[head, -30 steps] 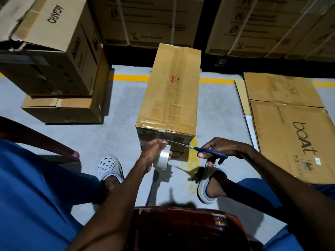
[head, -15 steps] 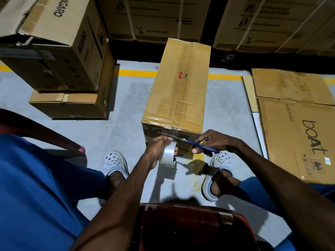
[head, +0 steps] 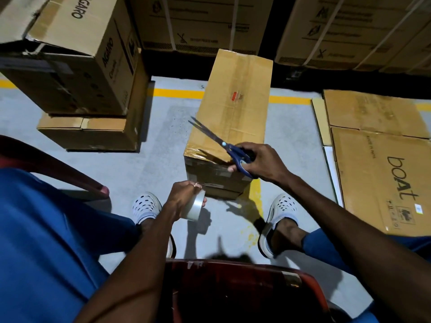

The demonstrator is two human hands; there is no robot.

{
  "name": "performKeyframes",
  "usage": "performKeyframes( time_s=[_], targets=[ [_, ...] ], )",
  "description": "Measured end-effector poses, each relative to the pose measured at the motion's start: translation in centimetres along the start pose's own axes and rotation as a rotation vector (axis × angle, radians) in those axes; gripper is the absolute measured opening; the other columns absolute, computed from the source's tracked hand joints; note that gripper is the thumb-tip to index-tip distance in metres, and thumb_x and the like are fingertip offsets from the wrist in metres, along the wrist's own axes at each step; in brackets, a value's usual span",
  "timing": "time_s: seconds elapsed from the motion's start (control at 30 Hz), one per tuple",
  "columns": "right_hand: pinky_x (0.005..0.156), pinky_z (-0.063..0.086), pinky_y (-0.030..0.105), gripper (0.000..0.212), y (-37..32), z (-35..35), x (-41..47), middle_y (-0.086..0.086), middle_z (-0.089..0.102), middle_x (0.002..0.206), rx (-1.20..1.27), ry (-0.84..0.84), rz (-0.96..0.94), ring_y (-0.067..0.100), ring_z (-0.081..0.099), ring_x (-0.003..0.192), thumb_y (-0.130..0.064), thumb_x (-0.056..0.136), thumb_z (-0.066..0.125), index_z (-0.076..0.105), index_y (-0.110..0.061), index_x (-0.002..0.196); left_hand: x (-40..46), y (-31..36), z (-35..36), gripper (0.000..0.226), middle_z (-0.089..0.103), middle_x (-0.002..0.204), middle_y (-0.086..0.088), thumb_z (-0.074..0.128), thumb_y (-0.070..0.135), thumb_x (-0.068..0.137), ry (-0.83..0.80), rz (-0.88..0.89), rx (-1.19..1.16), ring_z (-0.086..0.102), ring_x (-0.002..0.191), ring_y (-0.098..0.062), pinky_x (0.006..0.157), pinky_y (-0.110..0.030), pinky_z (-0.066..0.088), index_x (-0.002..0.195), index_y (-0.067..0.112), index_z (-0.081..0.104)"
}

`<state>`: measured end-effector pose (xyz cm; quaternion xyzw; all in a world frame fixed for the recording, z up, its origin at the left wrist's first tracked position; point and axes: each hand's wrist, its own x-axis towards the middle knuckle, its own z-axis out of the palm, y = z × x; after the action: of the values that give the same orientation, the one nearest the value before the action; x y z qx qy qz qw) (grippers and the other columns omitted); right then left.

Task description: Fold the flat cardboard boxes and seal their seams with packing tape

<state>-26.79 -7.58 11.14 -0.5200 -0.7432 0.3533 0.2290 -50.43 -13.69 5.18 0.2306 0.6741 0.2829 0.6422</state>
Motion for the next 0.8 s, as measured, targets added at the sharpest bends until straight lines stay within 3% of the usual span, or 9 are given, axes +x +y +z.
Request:
performKeyframes(
  time_s=[0.13, 0.3, 0.4, 0.5, 0.57, 0.6, 0.7, 0.8],
  targets=[
    [0.060, 0.043, 0.027, 0.047, 0.9, 3.1, 2.2, -0.005, 0.072, 0.092, -0.205, 0.180, -0.059, 0.016, 0.064, 0.074, -0.045, 0.079, 0.081, 0.067, -0.028, 0.120, 0.1, -0.2, 0.0, 0.008, 0.065, 0.081, -0.025, 0.062, 0.006, 0.093, 0.002, 0.020, 0.012, 0.064, 0.052, -0.029, 0.050, -0.034, 0.056, 0.085, 0.005, 0.065],
    [0.060, 0.050, 0.033, 0.034, 1.6, 6.3, 1.1, -0.002, 0.072, 0.099, -0.355, 0.321, -0.137, 0.025, 0.066, 0.093, -0.041, 0.083, 0.064, 0.068, -0.026, 0.114, 0.2, -1.3, -0.2, 0.014, 0.065, 0.078, -0.021, 0.063, 0.005, 0.094, 0.001, 0.026, -0.006, 0.067, 0.053, -0.028, 0.059, -0.039, 0.058, 0.080, 0.006, 0.066],
    [0.057, 0.048, 0.032, 0.028, 2.1, 6.5, 1.2, -0.002, 0.067, 0.088, -0.485, 0.285, -0.188, 0.027, 0.063, 0.089, -0.038, 0.089, 0.062, 0.064, -0.025, 0.113, 0.1, -1.2, -0.3, 0.016, 0.064, 0.077, -0.020, 0.062, 0.002, 0.093, 0.002, 0.019, -0.021, 0.067, 0.054, -0.030, 0.057, -0.039, 0.058, 0.078, 0.007, 0.065],
    [0.074, 0.051, 0.038, 0.037, 3.2, 6.8, 1.5, 0.009, 0.066, 0.083, -0.710, 0.244, -0.379, 0.035, 0.061, 0.075, -0.022, 0.087, 0.072, 0.059, -0.010, 0.120, -0.1, -0.4, -0.3, 0.021, 0.063, 0.077, -0.020, 0.061, -0.002, 0.092, -0.030, 0.001, -0.012, 0.065, 0.050, -0.029, 0.048, -0.035, 0.057, 0.074, 0.008, 0.063],
    [0.079, 0.053, 0.041, 0.046, 3.5, 7.1, 1.6, 0.013, 0.065, 0.080, -0.827, 0.267, -0.441, 0.035, 0.062, 0.070, -0.016, 0.082, 0.079, 0.059, -0.004, 0.122, -0.4, 0.5, -0.6, 0.020, 0.063, 0.076, -0.021, 0.064, -0.002, 0.091, -0.081, 0.008, 0.015, 0.065, 0.053, -0.032, 0.056, -0.043, 0.060, 0.073, 0.007, 0.062],
    [0.079, 0.054, 0.042, 0.047, 3.5, 7.2, 1.6, 0.014, 0.065, 0.079, -0.861, 0.285, -0.460, 0.034, 0.062, 0.069, -0.015, 0.080, 0.080, 0.061, -0.002, 0.121, -0.5, 1.0, -0.8, 0.017, 0.063, 0.076, -0.022, 0.065, -0.001, 0.091, -0.112, 0.021, 0.056, 0.066, 0.055, -0.032, 0.061, -0.047, 0.061, 0.075, 0.005, 0.062],
    [0.076, 0.056, 0.041, 0.050, 3.1, 7.1, 1.6, 0.015, 0.067, 0.080, -0.915, 0.305, -0.491, 0.034, 0.065, 0.071, -0.016, 0.077, 0.082, 0.064, -0.001, 0.120, -1.7, 3.1, -1.5, 0.013, 0.063, 0.078, -0.024, 0.066, 0.003, 0.092, -0.185, 0.092, 0.238, 0.066, 0.056, -0.032, 0.055, -0.036, 0.058, 0.080, 0.004, 0.061],
    [0.073, 0.056, 0.039, 0.058, 2.5, 7.0, 1.5, 0.017, 0.069, 0.087, -0.913, 0.254, -0.477, 0.034, 0.068, 0.075, -0.016, 0.070, 0.087, 0.062, -0.002, 0.121, -3.2, 5.4, -2.2, 0.006, 0.066, 0.078, -0.022, 0.064, 0.004, 0.093, -0.225, 0.174, 0.357, 0.069, 0.059, -0.031, 0.061, -0.035, 0.057, 0.087, 0.005, 0.063]
  ],
)
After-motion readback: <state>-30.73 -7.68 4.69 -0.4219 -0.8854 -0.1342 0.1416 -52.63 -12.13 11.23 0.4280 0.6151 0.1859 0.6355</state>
